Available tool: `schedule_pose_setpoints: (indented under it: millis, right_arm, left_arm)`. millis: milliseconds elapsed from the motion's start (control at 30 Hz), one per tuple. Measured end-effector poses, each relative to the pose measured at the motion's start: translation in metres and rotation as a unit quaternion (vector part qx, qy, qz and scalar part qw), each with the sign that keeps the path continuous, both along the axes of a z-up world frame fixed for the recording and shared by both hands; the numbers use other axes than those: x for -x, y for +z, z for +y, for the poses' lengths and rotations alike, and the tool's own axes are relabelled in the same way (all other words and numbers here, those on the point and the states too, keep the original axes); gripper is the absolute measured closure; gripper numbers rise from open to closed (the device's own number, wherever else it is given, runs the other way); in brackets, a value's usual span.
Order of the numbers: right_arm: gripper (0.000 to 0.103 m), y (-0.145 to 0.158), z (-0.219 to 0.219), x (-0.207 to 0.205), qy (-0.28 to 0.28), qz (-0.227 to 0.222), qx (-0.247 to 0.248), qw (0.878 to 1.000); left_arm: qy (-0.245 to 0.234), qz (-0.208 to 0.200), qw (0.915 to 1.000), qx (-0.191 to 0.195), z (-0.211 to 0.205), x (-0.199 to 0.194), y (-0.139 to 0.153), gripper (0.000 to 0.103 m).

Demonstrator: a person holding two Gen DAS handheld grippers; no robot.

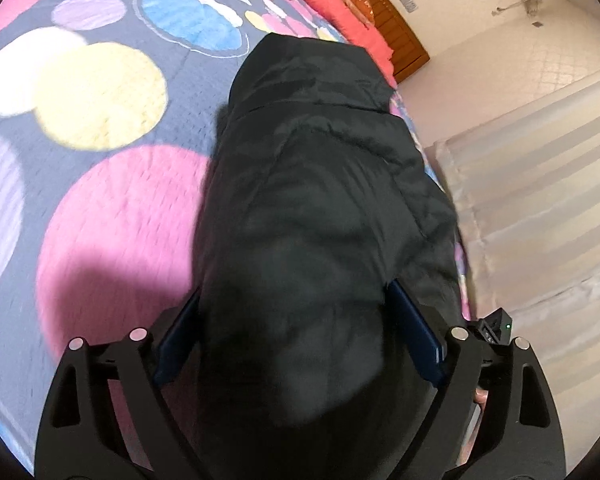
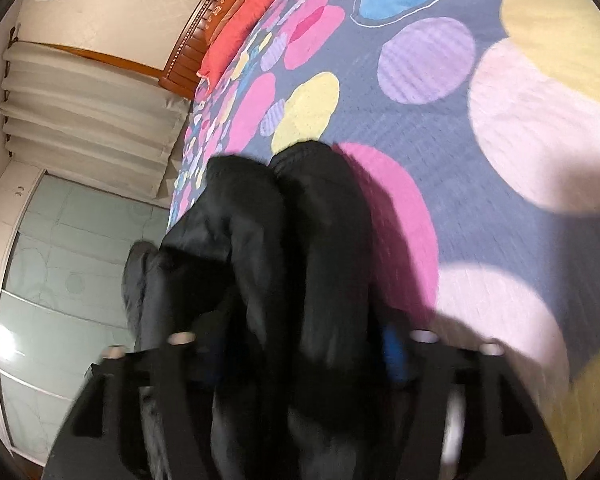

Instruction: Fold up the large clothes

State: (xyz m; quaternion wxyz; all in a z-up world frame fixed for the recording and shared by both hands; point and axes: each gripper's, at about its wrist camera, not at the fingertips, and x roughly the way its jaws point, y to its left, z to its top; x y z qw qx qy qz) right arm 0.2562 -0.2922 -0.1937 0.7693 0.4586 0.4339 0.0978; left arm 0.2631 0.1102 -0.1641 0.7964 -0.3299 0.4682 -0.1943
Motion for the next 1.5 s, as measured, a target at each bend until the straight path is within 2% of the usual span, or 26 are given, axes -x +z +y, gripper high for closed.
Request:
schedule_pose_setpoints:
  millis: [167, 400, 467, 533, 567, 667, 767, 1167, 1333, 1500]
  right_arm:
    - [0.034, 0.001, 0.010, 0.045, 0.028, -0.001, -0.009, 1.000]
    - [0.033, -0.008, 0.018, 0.089, 0.035, 0.000, -0.009, 0.999]
    - [0.033, -0.012, 0.021, 0.093, 0.038, -0.002, -0.013, 0.999]
    - [0.036, -0.010, 0.026, 0.087, 0.045, -0.002, 0.003, 0.999]
    - [0.042, -0.010, 0.029, 0.087, 0.047, 0.001, 0.012, 0.999]
    - [0.053, -0.015, 0.029, 0.083, 0.042, 0.007, 0.018, 0.999]
    - [0.056, -0.021, 0.026, 0.086, 0.037, 0.006, 0.013, 0.999]
    - [0.057, -0.025, 0.021, 0.093, 0.034, 0.003, 0.007, 0.999]
    - [0.053, -0.025, 0.018, 0.096, 0.027, -0.005, -0.003, 1.000]
    - [0.048, -0.024, 0.014, 0.102, 0.018, -0.010, -0.013, 1.000]
  left_arm:
    - [-0.006, -0.006, 0.9996, 0.027, 0.005, 0.050, 0.000, 0.011]
    - [-0.009, -0.012, 0.9995, 0.029, 0.003, 0.098, -0.007, 0.008]
    - [-0.007, -0.002, 0.9993, 0.037, 0.002, 0.099, -0.013, 0.008]
    - [-0.001, 0.010, 0.9990, 0.045, 0.003, 0.099, -0.022, 0.014]
    - [0.000, 0.008, 0.9994, 0.034, 0.002, 0.100, -0.021, 0.015]
    - [-0.001, 0.004, 1.0000, 0.007, -0.002, 0.099, -0.021, 0.019]
    - [-0.003, 0.001, 0.9999, -0.015, -0.007, 0.098, -0.023, 0.021]
    - [0.005, -0.002, 0.9994, -0.035, -0.021, 0.090, -0.020, 0.022]
    - [0.011, -0.011, 0.9982, -0.058, -0.020, 0.094, -0.012, 0.012]
    - [0.019, -0.014, 0.9970, -0.073, -0.020, 0.097, -0.007, 0.009]
